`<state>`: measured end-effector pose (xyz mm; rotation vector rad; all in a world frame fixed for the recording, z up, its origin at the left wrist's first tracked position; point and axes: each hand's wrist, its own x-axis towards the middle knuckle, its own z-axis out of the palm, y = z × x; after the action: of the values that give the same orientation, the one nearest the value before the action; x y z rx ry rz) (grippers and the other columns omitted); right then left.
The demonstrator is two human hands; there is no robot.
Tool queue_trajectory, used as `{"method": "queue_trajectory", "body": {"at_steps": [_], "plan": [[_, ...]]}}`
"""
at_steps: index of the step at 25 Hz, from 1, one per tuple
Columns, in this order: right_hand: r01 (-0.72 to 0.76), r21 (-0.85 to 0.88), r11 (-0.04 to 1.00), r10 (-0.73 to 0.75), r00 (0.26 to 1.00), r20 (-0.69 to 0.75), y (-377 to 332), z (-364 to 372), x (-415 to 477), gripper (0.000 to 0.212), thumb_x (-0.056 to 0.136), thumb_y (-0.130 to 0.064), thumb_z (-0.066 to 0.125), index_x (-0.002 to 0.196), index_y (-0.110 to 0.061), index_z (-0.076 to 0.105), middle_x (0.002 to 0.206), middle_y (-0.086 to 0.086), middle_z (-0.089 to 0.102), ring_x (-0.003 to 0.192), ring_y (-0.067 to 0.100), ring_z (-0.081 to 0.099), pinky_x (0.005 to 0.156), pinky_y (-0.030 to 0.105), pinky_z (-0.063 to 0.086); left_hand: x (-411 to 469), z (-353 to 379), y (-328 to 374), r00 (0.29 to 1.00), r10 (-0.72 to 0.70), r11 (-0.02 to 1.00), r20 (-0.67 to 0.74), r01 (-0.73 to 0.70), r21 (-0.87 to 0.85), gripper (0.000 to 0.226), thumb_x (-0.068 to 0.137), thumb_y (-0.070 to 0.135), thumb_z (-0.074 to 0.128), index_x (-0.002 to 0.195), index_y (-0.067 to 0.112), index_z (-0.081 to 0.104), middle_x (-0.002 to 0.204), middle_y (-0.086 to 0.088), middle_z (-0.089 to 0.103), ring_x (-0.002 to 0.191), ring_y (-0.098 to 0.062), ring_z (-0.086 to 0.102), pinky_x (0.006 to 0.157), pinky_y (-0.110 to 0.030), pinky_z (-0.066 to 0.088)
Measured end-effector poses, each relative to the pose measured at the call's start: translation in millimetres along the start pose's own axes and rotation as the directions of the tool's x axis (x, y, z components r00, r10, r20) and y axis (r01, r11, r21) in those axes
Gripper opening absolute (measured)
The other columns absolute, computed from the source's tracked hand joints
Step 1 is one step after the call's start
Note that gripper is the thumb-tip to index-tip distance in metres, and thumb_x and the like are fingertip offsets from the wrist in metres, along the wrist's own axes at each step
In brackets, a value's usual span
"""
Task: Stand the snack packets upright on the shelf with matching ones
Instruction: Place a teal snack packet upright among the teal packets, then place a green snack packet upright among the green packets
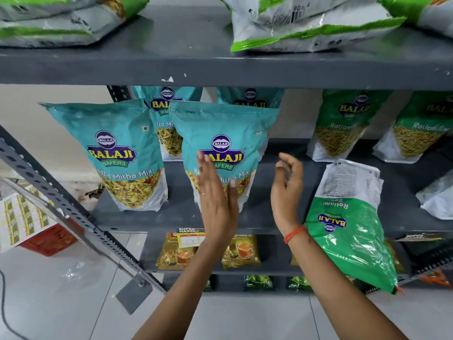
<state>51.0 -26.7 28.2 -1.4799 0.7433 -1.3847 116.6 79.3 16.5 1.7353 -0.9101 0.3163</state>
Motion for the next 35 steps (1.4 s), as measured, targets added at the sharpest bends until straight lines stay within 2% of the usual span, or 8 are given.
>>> {"method": "queue_trajectory", "body": {"at_steps": [6,9,11,17,20,24,28,35], "plan": [[0.301,-0.229,0.926,-0.308,0.951,0.005,-4.1,-71.4,28.8,0.016,0.093,-0.003,0.048,0.106,-0.002,0.057,0.111,0.013,0.055,0.111,0.028,0.053,0.099,0.040,0.045,-24.6,87.2,50.8,0.901,0.165,0.986,0.402,-0.162,-0.042,0.050,0.098,0.021,0.034,0.146,0.010,0.022,0.156,-0.006,0.017,0.145,-0.012,0.011,0.118,-0.028,0.011],[0.322,-0.364,0.874,-0.294,0.947,0.132,17.3,-137.2,48.2,0.015,0.091,-0.002,0.050,0.104,-0.002,0.059,0.111,0.017,0.060,0.111,0.029,0.052,0.101,0.036,0.039,-29.4,133.8,51.7,0.765,-0.100,0.994,0.636,0.048,0.099,0.037,0.095,0.012,0.042,0.131,0.011,0.051,0.133,-0.020,0.056,0.126,-0.030,0.050,0.099,-0.035,0.042],[0.309,-0.462,0.831,-0.233,0.948,0.216,39.6,-192.2,69.8,0.018,0.085,0.006,0.052,0.100,-0.001,0.061,0.108,0.018,0.063,0.108,0.034,0.054,0.098,0.034,0.036,-24.1,160.4,52.5,0.672,-0.234,0.972,0.702,0.167,0.164,0.033,0.093,0.004,0.043,0.123,0.006,0.058,0.124,-0.022,0.062,0.113,-0.033,0.058,0.091,-0.035,0.043],[0.354,-0.632,0.689,-0.035,0.888,0.459,99.5,-300.6,98.1,0.041,0.074,0.020,0.047,0.102,-0.003,0.066,0.116,0.019,0.059,0.110,0.038,0.052,0.099,0.029,0.036,-28.0,194.0,45.3,0.647,-0.351,0.864,0.677,0.503,-0.032,0.028,0.086,-0.019,0.045,0.111,-0.017,0.057,0.123,-0.035,0.055,0.073,0.007,0.061,0.085,-0.019,0.046],[0.450,-0.605,0.657,-0.040,0.822,0.568,110.3,-308.8,103.4,0.038,0.079,0.012,0.055,0.112,-0.007,0.062,0.123,0.016,0.055,0.114,0.033,0.052,0.102,0.033,0.041,-36.4,195.7,37.6,0.596,-0.525,0.712,0.608,0.698,-0.069,0.031,0.082,-0.016,0.055,0.113,-0.015,0.057,0.114,-0.029,0.063,0.062,0.003,0.066,0.079,-0.025,0.055],[0.517,-0.611,0.599,-0.070,0.794,0.604,122.7,-314.1,104.8,0.038,0.080,0.008,0.061,0.116,-0.002,0.059,0.127,0.018,0.056,0.114,0.033,0.057,0.102,0.037,0.047,-38.6,194.1,34.4,0.469,-0.606,0.565,0.643,0.822,-0.067,0.032,0.080,-0.010,0.062,0.112,-0.007,0.062,0.070,0.004,0.076,0.062,-0.005,0.069,0.068,-0.021,0.058],[0.401,-0.584,0.705,0.011,0.818,0.575,127.3,-318.5,105.6,0.033,0.094,-0.014,0.051,0.126,-0.021,0.054,0.137,0.005,0.051,0.126,0.018,0.048,0.105,0.015,0.030,-41.0,193.9,39.5,0.504,-0.525,0.627,0.686,0.774,-0.088,0.032,0.079,-0.015,0.059,0.111,-0.008,0.061,0.069,0.008,0.076,0.065,-0.004,0.070,0.062,-0.015,0.057],[0.261,-0.606,0.751,0.064,0.885,0.461,135.4,-319.4,112.5,0.030,0.093,-0.024,0.053,0.101,-0.053,0.058,0.109,-0.009,0.059,0.097,-0.014,0.052,0.080,-0.006,0.031,-51.1,194.9,50.8,0.622,-0.456,0.728,0.636,0.672,-0.135,0.027,0.080,-0.012,0.060,0.107,-0.012,0.062,0.096,-0.013,0.072,0.067,-0.002,0.070,0.065,-0.014,0.056]]}}
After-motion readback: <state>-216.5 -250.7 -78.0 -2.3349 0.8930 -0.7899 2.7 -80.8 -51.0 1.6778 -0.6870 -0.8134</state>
